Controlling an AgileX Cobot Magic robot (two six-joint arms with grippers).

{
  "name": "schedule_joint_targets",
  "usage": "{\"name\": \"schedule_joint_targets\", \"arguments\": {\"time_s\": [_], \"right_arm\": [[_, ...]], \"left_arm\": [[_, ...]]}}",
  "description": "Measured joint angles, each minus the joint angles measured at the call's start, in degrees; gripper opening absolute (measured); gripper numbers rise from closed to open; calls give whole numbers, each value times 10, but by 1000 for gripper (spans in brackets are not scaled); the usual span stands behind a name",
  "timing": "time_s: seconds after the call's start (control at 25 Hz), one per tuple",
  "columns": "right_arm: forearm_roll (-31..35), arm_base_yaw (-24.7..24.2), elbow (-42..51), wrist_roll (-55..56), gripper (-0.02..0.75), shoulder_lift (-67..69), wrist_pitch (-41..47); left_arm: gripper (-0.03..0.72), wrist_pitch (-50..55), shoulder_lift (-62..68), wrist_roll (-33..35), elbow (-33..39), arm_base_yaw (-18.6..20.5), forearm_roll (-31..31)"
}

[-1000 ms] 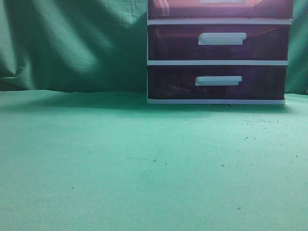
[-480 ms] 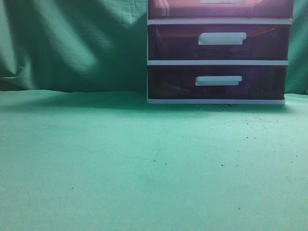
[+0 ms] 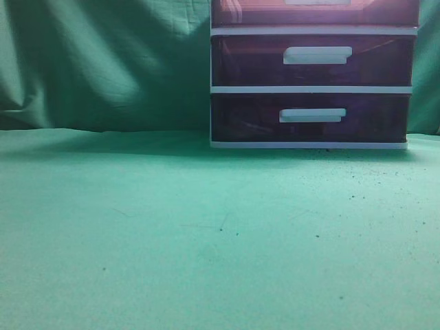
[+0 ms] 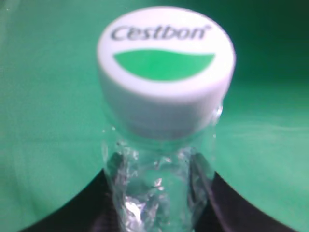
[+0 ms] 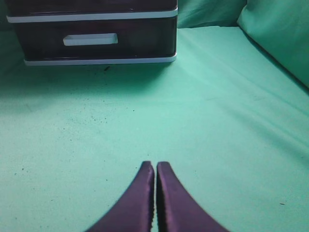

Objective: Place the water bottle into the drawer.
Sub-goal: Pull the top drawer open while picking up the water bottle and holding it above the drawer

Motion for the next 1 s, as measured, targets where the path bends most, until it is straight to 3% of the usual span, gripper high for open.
{"name": "schedule_joint_targets", "arguments": {"time_s": [0.24,0.44,0.88,1.0], "right_arm": [[0,0,0,0,0,0,0],[0,0,0,0,0,0,0],[-1,0,0,0,0,0,-2],[12,0,1,5,0,0,-51]], "left_arm": [[235,221,-84,0,-113,-55,6],[235,337,-122,0,-189,-111,8],[235,395,-147,1,-210,-121,-25],[235,396,-147,23,-210,-124,-38]]}}
